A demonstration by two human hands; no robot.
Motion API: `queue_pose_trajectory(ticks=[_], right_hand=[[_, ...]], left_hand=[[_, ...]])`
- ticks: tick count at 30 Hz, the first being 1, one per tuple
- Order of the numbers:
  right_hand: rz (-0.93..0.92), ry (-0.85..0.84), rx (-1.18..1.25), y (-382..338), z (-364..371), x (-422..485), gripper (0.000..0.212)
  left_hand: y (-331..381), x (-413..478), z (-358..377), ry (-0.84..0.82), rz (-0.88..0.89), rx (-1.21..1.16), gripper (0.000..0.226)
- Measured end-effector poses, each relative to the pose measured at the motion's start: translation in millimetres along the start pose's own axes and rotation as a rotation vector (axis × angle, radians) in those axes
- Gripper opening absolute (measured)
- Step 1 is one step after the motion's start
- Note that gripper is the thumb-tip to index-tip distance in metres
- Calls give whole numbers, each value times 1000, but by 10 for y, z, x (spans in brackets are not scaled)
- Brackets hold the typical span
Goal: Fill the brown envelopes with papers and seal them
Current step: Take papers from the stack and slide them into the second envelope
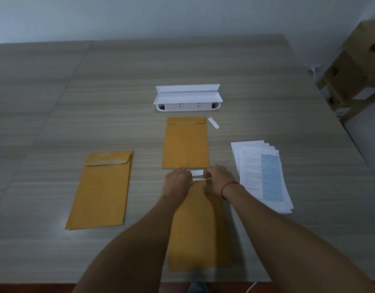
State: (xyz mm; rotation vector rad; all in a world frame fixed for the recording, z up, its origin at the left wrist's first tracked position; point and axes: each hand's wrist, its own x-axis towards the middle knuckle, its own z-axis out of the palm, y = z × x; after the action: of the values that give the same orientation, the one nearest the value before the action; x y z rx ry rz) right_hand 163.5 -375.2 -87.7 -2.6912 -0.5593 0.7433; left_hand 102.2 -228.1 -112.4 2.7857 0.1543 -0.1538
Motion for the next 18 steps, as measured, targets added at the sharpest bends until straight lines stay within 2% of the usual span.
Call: queue_pose_trajectory(ticks=[7,15,18], right_hand=[[41,-53,7,6,-1,30,29],[58,11,19,-2,50,23,18],[102,41,85,1,45,2,20]], left_hand=[[19,-5,-25,-49,11,4,15],[34,-30,-26,-65,-33,-22,18],[10,-69,-7,-23,-99,7,33]])
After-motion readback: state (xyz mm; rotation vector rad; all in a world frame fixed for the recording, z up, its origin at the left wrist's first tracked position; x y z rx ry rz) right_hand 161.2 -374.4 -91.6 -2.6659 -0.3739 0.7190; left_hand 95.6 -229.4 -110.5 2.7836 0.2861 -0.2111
